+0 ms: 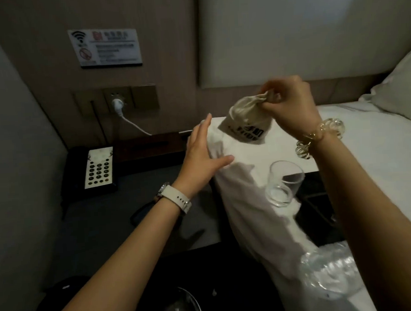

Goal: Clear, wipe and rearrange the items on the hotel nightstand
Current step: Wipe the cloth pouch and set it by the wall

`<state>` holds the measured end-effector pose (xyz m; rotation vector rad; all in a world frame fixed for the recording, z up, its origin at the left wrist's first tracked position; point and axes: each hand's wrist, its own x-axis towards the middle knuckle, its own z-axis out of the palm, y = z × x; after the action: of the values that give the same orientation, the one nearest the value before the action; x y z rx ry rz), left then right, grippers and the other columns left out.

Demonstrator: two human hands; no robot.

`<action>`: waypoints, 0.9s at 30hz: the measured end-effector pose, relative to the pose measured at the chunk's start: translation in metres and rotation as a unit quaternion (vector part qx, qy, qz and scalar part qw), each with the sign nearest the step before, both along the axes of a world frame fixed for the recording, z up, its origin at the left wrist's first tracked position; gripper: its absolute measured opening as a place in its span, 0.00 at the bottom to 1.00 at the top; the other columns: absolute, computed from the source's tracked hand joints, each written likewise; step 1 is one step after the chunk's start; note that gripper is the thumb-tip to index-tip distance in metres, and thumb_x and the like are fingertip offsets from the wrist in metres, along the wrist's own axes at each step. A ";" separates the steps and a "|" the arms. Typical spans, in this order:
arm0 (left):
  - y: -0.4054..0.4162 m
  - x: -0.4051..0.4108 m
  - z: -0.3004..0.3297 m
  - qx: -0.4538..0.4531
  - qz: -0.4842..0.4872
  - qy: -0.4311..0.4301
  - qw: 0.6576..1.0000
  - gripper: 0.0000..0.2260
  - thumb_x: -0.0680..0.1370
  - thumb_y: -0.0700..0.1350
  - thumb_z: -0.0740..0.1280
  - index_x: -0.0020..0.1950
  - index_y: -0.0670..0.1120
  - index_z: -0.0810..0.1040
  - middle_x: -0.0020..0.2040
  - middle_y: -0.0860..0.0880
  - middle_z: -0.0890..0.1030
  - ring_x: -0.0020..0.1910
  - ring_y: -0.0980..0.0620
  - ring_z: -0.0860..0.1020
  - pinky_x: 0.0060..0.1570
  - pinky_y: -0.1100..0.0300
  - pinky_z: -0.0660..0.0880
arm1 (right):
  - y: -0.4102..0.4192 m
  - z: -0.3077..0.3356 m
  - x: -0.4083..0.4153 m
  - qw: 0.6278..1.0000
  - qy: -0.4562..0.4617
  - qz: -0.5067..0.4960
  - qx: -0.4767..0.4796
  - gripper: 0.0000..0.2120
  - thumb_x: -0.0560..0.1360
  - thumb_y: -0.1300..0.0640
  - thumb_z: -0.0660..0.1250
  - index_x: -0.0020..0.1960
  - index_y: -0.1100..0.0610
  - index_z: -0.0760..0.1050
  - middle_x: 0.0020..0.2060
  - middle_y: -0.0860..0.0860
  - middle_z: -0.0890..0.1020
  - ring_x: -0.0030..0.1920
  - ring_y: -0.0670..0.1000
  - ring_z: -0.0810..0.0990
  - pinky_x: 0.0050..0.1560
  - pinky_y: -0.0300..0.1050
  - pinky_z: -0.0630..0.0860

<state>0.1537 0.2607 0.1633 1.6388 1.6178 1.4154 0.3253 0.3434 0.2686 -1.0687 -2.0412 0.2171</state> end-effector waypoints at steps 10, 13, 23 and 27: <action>-0.044 -0.142 -0.054 -0.022 0.039 -0.058 0.997 0.31 0.63 0.43 0.81 0.59 0.63 0.75 0.55 0.60 0.82 0.58 0.62 0.79 0.56 0.62 0.77 | -0.040 -0.080 -0.159 0.945 0.086 0.252 -0.191 0.08 0.71 0.66 0.70 0.50 0.60 0.81 0.40 0.54 0.84 0.42 0.49 0.84 0.44 0.46 0.82; -0.058 -0.170 -0.077 -0.047 0.071 -0.092 0.992 0.28 0.63 0.43 0.81 0.58 0.59 0.77 0.53 0.57 0.84 0.56 0.59 0.81 0.55 0.63 0.78 | -0.044 -0.112 -0.186 0.911 0.143 0.294 -0.250 0.09 0.74 0.62 0.70 0.54 0.61 0.79 0.45 0.54 0.83 0.46 0.47 0.83 0.44 0.39 0.80; -0.084 -0.225 -0.131 -0.111 0.097 -0.375 0.915 0.23 0.69 0.48 0.75 0.63 0.45 0.77 0.56 0.47 0.84 0.57 0.49 0.82 0.48 0.61 0.80 | -0.041 -0.243 -0.216 0.910 -0.206 0.090 -0.349 0.25 0.76 0.52 0.69 0.69 0.59 0.67 0.61 0.60 0.75 0.62 0.59 0.74 0.61 0.52 0.74; -0.072 -0.235 -0.129 -0.107 0.086 -0.461 0.877 0.21 0.75 0.51 0.69 0.66 0.44 0.77 0.61 0.45 0.82 0.60 0.48 0.80 0.56 0.53 0.79 | -0.048 -0.263 -0.229 0.874 -0.380 0.068 -0.295 0.31 0.72 0.45 0.70 0.67 0.59 0.64 0.64 0.58 0.68 0.66 0.59 0.67 0.62 0.53 0.71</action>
<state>-0.0811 0.1886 0.0346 0.5128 1.2627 1.6528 0.0961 0.2954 0.0056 -1.5486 -2.8685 0.5976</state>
